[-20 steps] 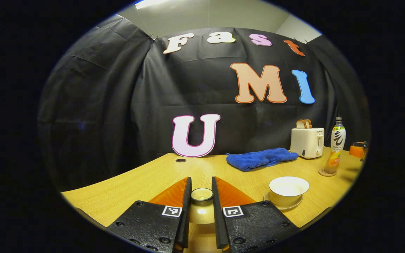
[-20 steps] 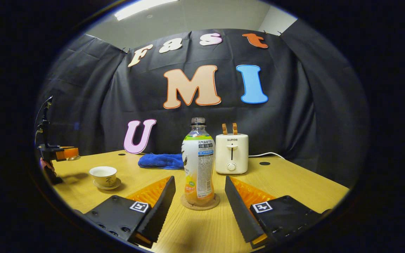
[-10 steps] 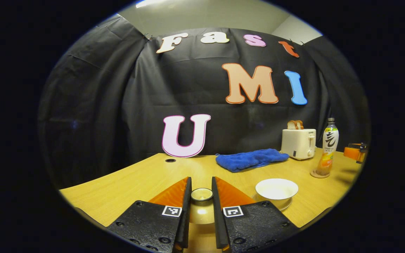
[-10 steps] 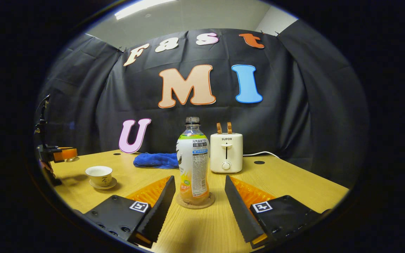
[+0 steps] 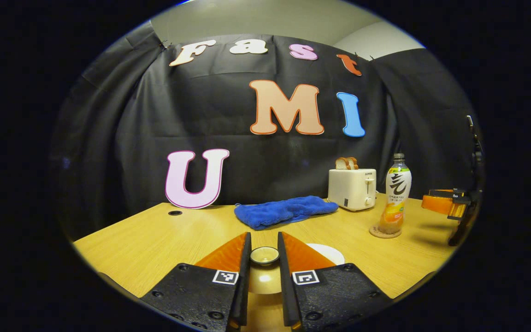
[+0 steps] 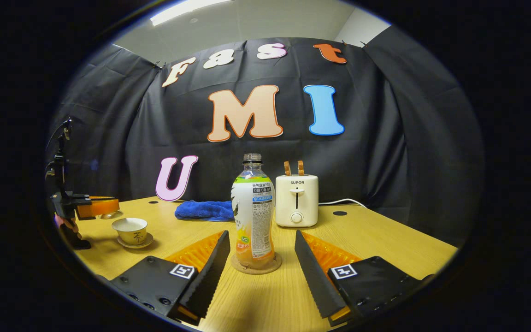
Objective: Open the teacup lid with one hand, grasp the water bottle and pour water into the teacup with the other hand; after pouring, place the water bottle on the coaster and then close the teacup lid.
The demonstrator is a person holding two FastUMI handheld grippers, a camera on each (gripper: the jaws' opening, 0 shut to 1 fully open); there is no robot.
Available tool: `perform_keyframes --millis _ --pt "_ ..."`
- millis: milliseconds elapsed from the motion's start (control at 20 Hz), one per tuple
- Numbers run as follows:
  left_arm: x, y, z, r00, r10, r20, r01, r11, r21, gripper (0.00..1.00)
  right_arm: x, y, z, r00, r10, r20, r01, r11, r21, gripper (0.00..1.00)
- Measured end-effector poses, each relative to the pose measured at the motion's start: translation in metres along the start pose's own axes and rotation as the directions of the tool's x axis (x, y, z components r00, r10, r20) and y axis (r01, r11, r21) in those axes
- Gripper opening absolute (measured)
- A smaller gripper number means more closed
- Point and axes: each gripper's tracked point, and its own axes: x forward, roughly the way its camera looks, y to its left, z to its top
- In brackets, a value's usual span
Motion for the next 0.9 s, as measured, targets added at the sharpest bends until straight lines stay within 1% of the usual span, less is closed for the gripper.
perform_keyframes --millis 100,150,300,400,500,600,900 --pt "0.003 -0.006 0.001 1.0 -0.016 0.002 0.016 1.0 -0.001 0.28 0.0 0.0 0.0 1.0 0.0 0.0 0.0 1.0 0.0 0.9" --pt "0.005 -0.008 0.0 1.0 -0.019 0.001 0.019 1.0 -0.002 0.28 0.0 0.0 0.0 1.0 0.0 0.0 0.0 1.0 0.0 0.94" --pt "0.012 -0.024 0.0 0.999 -0.045 -0.002 0.045 0.999 0.001 0.28 0.0 0.0 0.0 1.0 0.0 0.0 0.0 1.0 0.0 0.94" --pt "0.015 -0.033 -0.001 0.998 -0.062 -0.004 0.062 0.998 0.009 0.28 0.0 0.0 -0.001 1.0 0.0 0.0 0.0 1.0 0.0 0.87" --pt "0.017 -0.039 -0.001 0.997 -0.072 -0.004 0.072 0.997 0.006 0.28 0.0 0.0 -0.001 1.0 0.0 0.0 0.0 1.0 0.0 0.87" --pt "0.019 -0.04 -0.001 0.997 -0.074 -0.007 0.074 0.997 0.006 0.28 0.0 0.0 0.0 1.0 0.0 0.0 0.0 1.0 0.0 0.94" --pt "0.022 -0.045 -0.006 0.995 -0.087 -0.039 0.088 0.996 0.025 0.28 0.0 -0.001 0.0 1.0 0.001 -0.001 -0.001 1.0 -0.001 0.94"
